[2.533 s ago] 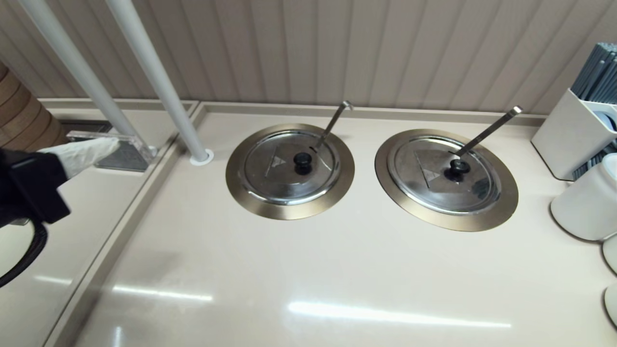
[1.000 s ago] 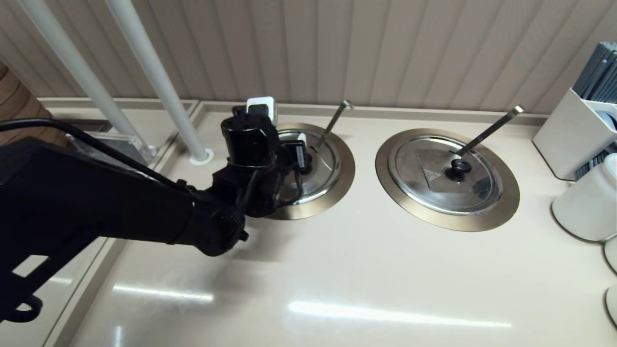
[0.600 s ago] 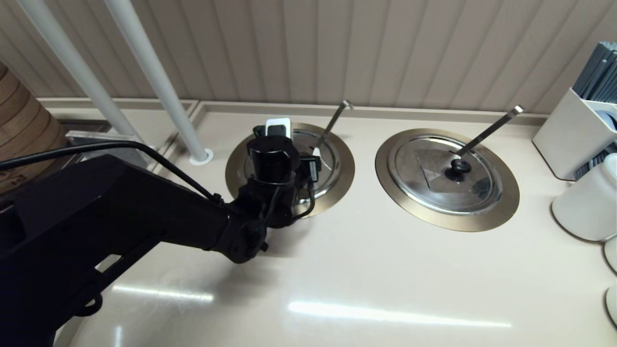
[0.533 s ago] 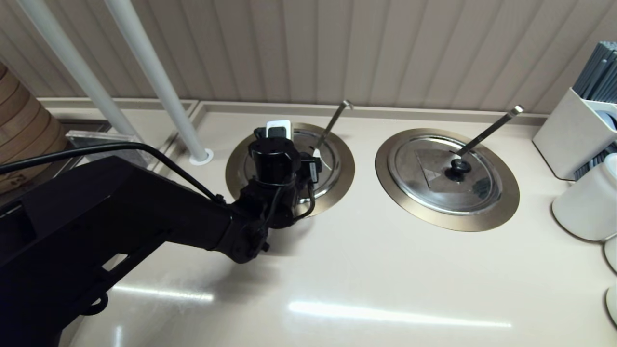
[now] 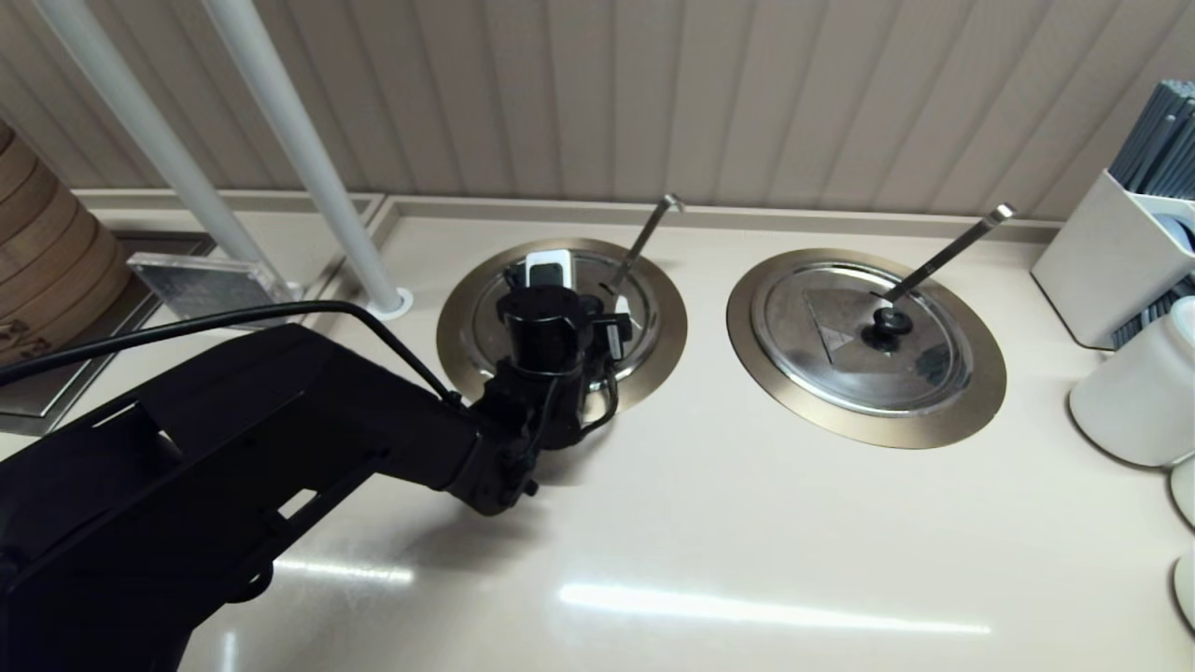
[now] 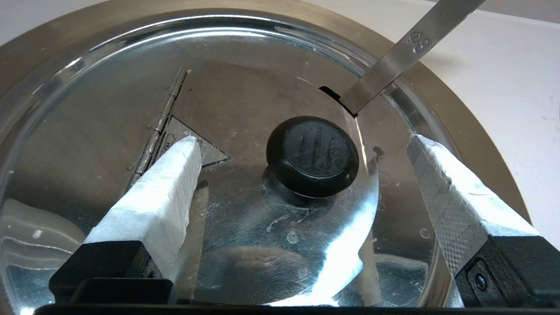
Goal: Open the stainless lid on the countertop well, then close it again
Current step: Open the lid
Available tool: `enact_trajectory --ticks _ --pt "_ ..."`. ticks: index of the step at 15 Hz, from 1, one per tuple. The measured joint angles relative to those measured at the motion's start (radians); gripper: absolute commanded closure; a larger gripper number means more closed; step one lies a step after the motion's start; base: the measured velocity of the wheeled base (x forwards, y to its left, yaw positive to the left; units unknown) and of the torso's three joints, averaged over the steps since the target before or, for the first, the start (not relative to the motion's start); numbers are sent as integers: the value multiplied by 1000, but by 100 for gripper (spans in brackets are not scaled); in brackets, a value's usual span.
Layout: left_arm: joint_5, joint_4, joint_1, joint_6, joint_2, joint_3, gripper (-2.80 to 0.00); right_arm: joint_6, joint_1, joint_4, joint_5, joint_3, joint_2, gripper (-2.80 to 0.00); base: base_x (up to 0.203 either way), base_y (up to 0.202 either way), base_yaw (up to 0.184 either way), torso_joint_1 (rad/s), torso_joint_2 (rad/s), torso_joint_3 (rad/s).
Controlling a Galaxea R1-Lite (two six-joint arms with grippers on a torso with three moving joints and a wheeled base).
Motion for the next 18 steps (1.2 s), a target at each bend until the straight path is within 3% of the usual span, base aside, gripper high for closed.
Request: enact_trajectory --ticks 7,12,18 --pt "-5 3 59 17 85 -127 -280 0 0 0 1 0 0 0 0 0 0 0 0 0" --pt "-13 -3 65 22 121 -150 -280 0 0 0 0 0 0 0 0 0 0 0 0 0" --pt "-6 -4 65 73 155 -179 -280 0 0 0 0 0 0 0 0 0 0 0 0 0"
